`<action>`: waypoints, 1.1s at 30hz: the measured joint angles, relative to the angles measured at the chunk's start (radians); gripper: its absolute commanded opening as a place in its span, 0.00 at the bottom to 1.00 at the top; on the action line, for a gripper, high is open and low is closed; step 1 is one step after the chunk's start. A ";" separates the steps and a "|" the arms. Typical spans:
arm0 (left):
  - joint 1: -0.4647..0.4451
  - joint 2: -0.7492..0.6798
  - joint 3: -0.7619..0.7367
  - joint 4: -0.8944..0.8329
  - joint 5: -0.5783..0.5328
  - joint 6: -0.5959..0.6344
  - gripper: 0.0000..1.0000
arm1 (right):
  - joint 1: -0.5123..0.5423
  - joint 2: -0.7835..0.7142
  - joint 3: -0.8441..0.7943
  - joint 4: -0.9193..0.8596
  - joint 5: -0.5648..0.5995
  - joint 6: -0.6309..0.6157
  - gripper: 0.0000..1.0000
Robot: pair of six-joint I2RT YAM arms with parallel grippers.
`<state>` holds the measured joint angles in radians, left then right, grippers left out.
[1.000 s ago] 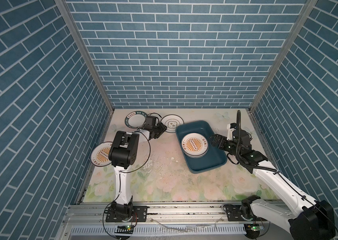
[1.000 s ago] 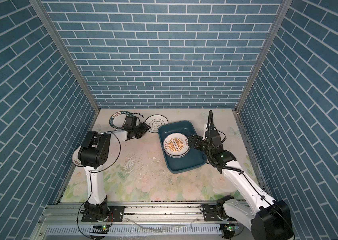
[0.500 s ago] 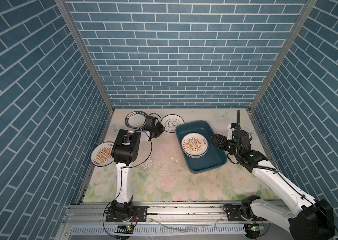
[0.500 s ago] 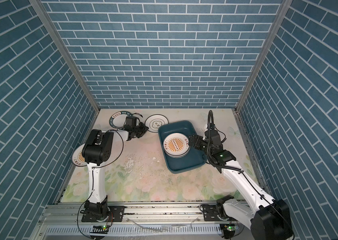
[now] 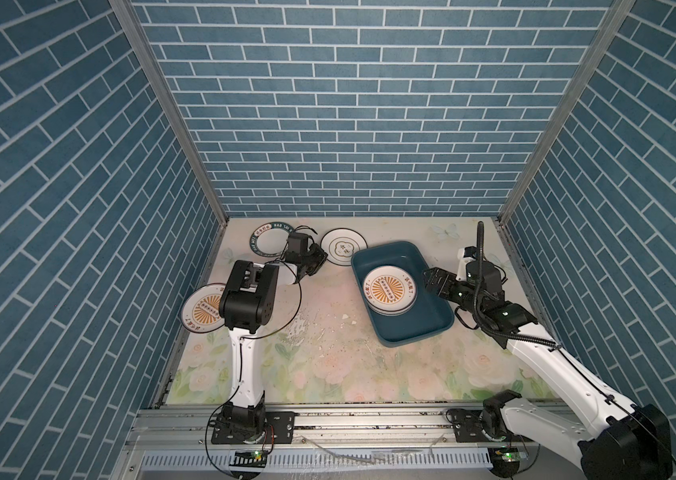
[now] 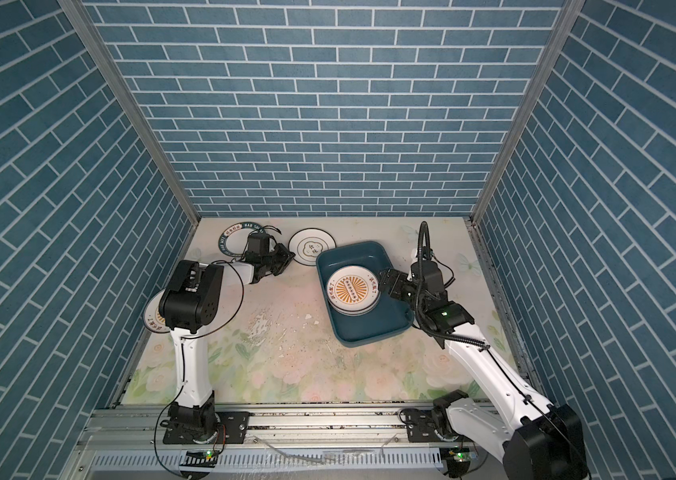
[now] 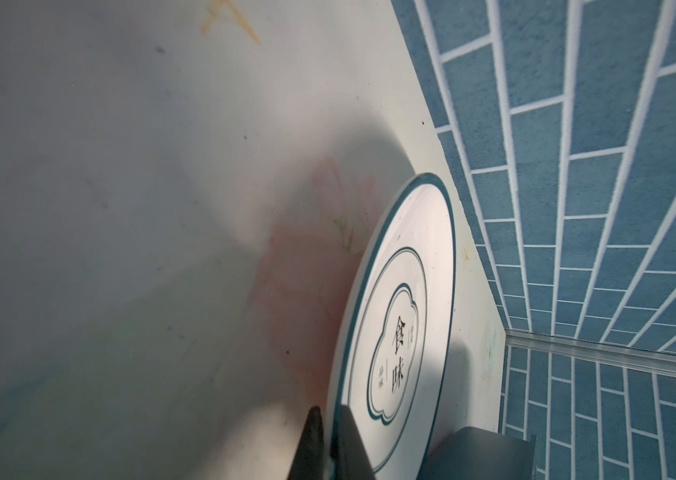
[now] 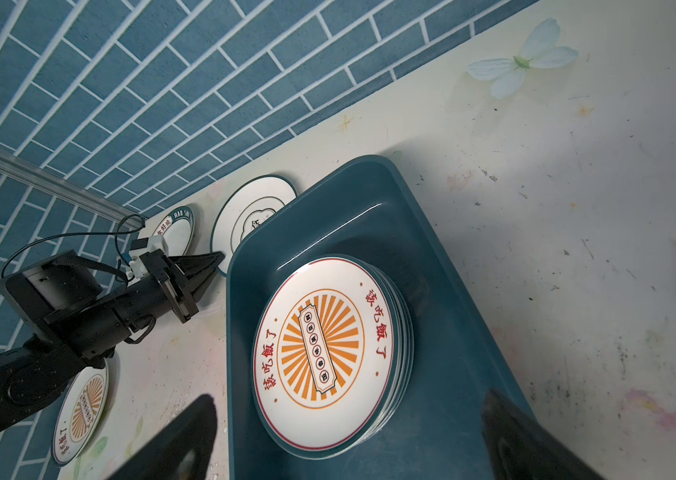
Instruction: Place the plates into the plastic bin on the countertop
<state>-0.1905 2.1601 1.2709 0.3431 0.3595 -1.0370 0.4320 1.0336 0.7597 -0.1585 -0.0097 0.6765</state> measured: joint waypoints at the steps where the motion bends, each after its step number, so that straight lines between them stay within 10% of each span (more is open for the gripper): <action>1: 0.005 -0.008 -0.011 0.000 -0.002 -0.001 0.01 | 0.000 -0.004 -0.003 0.000 0.002 0.000 0.99; 33: 0.134 -0.521 -0.309 -0.065 -0.068 0.051 0.00 | 0.000 0.051 -0.004 0.019 -0.027 0.016 0.99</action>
<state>-0.0566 1.6390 0.9619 0.2783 0.2913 -0.9863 0.4320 1.0847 0.7559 -0.1394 -0.0368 0.6926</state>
